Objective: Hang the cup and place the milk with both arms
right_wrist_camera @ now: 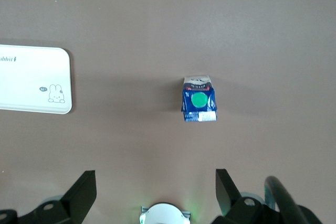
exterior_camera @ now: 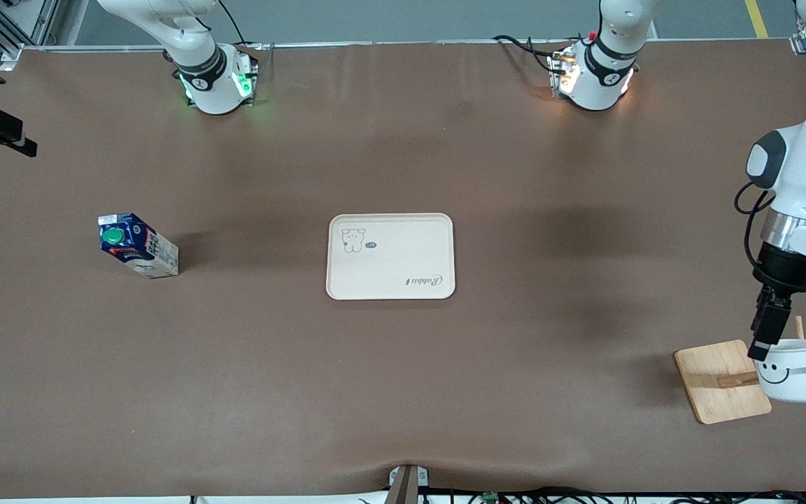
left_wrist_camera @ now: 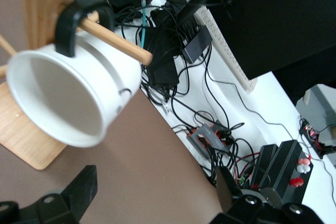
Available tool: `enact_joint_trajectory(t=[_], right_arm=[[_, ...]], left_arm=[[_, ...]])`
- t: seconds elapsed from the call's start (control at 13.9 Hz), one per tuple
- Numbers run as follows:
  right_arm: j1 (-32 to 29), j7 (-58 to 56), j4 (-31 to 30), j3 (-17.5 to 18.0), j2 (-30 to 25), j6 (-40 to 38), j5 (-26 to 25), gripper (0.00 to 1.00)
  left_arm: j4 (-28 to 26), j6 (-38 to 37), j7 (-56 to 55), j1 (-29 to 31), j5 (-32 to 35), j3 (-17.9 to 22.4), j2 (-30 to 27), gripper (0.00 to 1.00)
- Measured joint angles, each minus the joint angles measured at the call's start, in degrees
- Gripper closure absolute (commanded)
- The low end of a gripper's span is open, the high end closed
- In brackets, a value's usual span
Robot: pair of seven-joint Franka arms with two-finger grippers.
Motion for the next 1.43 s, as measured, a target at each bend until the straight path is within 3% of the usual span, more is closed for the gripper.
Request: enact_joint_trajectory(t=[0.29, 0.72, 0.93, 1.43], right_arm=[[0.02, 0.00, -7.72, -0.20, -4.30, 3.60, -0.05, 0.00], [1.81, -0.06, -7.02, -0.27, -4.66, 4.77, -3.17, 0.00], [3.57, -0.04, -7.02, 0.21, -4.66, 4.79, -6.92, 0.00], [3.74, -0.03, -7.01, 0.26, -4.66, 4.79, -7.19, 0.00]], left_arm=[[7.51, -13.78, -0.20, 0.00, 0.00, -5.46, 1.07, 0.00], [13.02, -25.02, 5.69, -0.04, -0.31, -9.85, 4.81, 0.00], [16.19, -35.15, 15.71, -0.05, -3.81, -12.04, 5.13, 0.00], [24.22, -61.14, 31.02, -0.02, -4.80, -17.02, 5.11, 0.00]])
